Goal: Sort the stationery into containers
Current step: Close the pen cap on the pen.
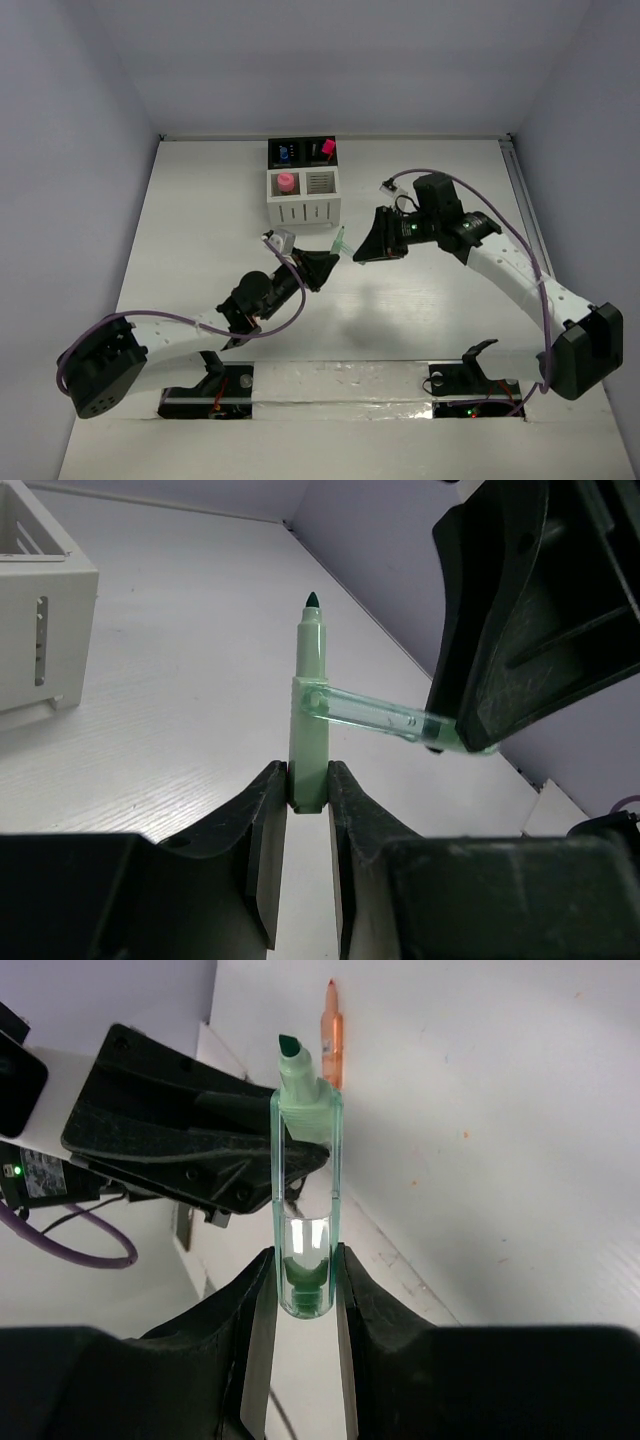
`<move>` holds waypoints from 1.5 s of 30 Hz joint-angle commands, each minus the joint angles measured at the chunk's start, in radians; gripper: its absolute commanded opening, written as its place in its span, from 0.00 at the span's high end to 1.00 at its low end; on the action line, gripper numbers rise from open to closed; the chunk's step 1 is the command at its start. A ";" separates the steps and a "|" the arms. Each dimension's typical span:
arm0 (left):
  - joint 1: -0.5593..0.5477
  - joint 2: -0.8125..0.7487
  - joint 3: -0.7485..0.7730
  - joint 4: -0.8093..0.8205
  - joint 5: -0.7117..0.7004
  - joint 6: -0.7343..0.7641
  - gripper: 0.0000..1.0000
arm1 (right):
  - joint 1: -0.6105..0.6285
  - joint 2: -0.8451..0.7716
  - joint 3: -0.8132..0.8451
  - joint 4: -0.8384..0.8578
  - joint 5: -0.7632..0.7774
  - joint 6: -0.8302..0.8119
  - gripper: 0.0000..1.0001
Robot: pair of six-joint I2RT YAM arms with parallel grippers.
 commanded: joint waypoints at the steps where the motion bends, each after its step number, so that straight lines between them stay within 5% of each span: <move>1: -0.009 -0.036 0.004 -0.008 0.016 -0.037 1.00 | 0.002 -0.032 0.126 -0.091 0.198 -0.107 1.00; 14: -0.092 -0.033 -0.014 -0.008 0.042 -0.048 1.00 | 0.002 -0.006 0.259 -0.110 0.439 -0.165 1.00; 45: -0.112 -0.060 0.030 -0.051 0.001 -0.021 1.00 | 0.002 0.155 0.244 -0.008 0.237 -0.187 1.00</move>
